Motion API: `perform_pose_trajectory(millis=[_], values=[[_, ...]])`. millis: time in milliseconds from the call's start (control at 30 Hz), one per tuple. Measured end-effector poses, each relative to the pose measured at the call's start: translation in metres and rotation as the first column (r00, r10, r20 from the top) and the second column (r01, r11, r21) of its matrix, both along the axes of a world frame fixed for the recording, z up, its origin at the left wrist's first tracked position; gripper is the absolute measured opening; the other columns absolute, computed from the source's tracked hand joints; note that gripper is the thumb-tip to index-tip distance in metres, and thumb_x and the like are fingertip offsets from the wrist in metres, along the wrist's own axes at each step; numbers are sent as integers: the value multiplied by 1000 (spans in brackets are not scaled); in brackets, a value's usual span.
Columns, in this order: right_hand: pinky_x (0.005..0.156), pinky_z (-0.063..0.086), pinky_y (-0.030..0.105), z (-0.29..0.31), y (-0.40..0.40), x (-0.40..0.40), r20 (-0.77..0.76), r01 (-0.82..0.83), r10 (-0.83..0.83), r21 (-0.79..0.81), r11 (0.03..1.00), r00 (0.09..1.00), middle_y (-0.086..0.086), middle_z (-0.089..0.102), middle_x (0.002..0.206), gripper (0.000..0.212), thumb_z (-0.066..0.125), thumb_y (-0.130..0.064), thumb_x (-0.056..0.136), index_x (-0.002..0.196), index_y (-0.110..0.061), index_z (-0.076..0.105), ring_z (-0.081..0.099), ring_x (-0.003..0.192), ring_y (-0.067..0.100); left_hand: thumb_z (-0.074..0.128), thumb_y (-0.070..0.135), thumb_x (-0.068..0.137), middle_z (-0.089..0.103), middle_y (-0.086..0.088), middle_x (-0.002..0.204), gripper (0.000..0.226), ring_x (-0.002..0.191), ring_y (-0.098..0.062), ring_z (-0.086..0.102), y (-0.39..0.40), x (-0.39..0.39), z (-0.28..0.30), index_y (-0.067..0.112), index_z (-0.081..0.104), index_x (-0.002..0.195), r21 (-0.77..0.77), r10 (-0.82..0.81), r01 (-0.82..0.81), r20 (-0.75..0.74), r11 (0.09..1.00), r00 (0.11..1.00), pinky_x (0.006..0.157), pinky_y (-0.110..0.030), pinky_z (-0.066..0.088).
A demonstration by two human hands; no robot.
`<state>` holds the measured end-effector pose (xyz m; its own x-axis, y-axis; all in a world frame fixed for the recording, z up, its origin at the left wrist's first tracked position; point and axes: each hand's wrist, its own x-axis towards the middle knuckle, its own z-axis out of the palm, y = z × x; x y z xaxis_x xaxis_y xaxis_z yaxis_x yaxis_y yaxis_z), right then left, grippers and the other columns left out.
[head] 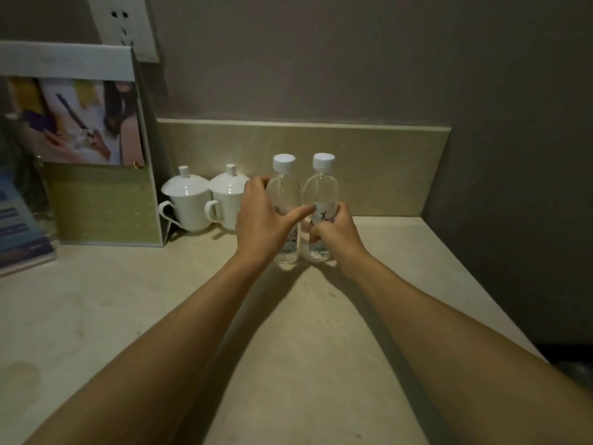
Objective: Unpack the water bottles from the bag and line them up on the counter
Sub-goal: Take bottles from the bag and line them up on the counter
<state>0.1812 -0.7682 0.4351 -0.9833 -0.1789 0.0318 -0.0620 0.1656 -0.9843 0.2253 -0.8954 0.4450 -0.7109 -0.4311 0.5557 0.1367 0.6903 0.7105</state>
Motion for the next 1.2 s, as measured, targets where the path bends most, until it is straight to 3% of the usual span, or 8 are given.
perform_pose_trajectory(millis=[133, 233, 300, 367, 433, 533, 633, 1200], values=[[90, 54, 50, 0, -2, -1, -1, -19, 19, 6, 1000, 1000, 9, 62, 104, 58, 57, 3, 61, 113, -19, 43, 63, 99, 26, 80, 60, 64, 52, 2, 115, 78, 101, -13, 55, -4, 0, 2, 20, 47, 122, -34, -22, 23, 15, 999, 1000, 86, -36, 54], [92, 53, 47, -1, 4, -3, 4, -90, 90, 118, 989, 996, 10, 58, 112, 57, 62, -3, 70, 117, -22, 35, 60, 104, 26, 85, 53, 62, 55, 1, 113, 78, 101, -15, 57, -12, 5, 0, 19, 48, 122, -74, -71, 80, 121, 994, 990, 85, -37, 54], [96, 50, 48, -3, 13, -2, -37, -117, 136, 327, 938, 990, 10, 52, 125, 70, 72, -30, 66, 123, -25, 32, 55, 112, 26, 87, 46, 64, 60, 1, 110, 72, 97, -15, 60, -19, 12, -3, 18, 51, 120, -78, -93, 114, 226, 990, 970, 82, -37, 55], [101, 45, 49, -5, 22, 1, -79, -60, 129, 581, 812, 988, 7, 44, 132, 93, 76, -57, 59, 132, -23, 30, 48, 121, 27, 85, 40, 68, 62, 4, 102, 59, 85, -10, 60, -23, 18, -10, 17, 56, 114, -86, -88, 124, 337, 989, 937, 71, -27, 54], [98, 47, 47, -9, 24, 6, -138, 29, 90, 682, 731, 986, 7, 44, 131, 101, 75, -69, 59, 133, -16, 31, 49, 119, 27, 82, 40, 72, 64, 6, 95, 50, 76, -5, 59, -23, 22, -16, 16, 61, 109, -105, -67, 118, 400, 987, 914, 64, -24, 52], [85, 54, 42, -17, 17, 14, -218, 101, 51, 633, 768, 975, 7, 50, 122, 78, 75, -59, 70, 122, -13, 39, 57, 108, 27, 81, 43, 72, 69, 1, 98, 48, 78, -11, 66, -19, 23, -21, 15, 65, 108, -94, -24, 70, 421, 993, 907, 71, -34, 59], [86, 54, 42, -21, 10, 13, -232, 118, 22, 571, 813, 972, 9, 51, 123, 63, 74, -43, 79, 121, -11, 40, 57, 111, 29, 80, 37, 76, 73, -2, 101, 42, 82, -13, 68, -13, 19, -25, 14, 69, 108, -62, -13, 40, 386, 997, 922, 71, -29, 57], [88, 52, 46, -17, -18, -19, -208, 127, -19, 521, 844, 978, 11, 54, 125, 59, 73, -36, 82, 124, -9, 42, 57, 114, 33, 73, 32, 86, 72, -10, 95, 34, 84, -23, 66, -16, -14, -30, 9, 68, 109, -23, 82, -79, 345, 997, 935, 65, -26, 43]])
